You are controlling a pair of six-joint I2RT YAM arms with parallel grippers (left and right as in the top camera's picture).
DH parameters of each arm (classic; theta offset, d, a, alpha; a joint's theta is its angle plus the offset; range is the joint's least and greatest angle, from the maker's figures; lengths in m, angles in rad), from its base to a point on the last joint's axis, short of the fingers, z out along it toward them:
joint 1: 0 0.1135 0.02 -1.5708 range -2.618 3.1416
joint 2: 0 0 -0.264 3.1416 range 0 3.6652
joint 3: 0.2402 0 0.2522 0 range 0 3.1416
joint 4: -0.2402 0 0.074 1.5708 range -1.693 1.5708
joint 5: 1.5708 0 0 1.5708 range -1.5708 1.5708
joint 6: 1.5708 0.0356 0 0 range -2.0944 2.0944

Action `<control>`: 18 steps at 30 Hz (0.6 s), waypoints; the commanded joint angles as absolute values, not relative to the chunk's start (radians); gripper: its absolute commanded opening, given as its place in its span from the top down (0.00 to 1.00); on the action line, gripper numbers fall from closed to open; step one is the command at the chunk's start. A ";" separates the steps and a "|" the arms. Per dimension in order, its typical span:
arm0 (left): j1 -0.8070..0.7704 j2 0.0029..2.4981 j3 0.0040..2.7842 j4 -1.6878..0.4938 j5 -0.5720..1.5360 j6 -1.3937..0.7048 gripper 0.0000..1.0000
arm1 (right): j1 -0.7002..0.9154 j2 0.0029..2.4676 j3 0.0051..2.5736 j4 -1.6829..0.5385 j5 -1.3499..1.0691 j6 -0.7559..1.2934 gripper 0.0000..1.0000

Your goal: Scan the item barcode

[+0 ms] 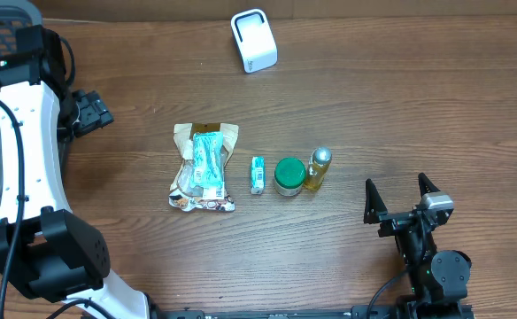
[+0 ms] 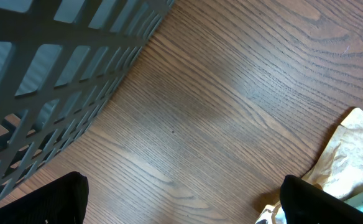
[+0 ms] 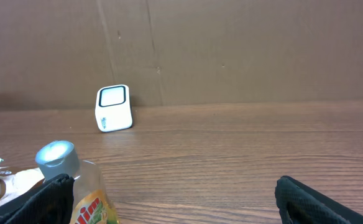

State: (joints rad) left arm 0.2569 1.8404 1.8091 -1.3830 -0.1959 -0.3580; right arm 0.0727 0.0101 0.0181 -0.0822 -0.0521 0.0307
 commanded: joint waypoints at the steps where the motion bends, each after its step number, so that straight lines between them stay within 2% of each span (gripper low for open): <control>1: 0.262 1.850 1.827 -1.380 -0.213 -0.336 0.01 | 0.076 0.003 0.008 -0.078 -0.050 0.038 0.00; 18: 0.262 1.850 1.827 -1.380 -0.213 -0.337 0.01 | 0.076 0.003 0.008 -0.069 -0.017 0.038 0.00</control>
State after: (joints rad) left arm 0.2569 1.8404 1.8091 -1.3830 -0.1959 -0.3580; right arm 0.0727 0.0101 0.0181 -0.0788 -0.0345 0.0303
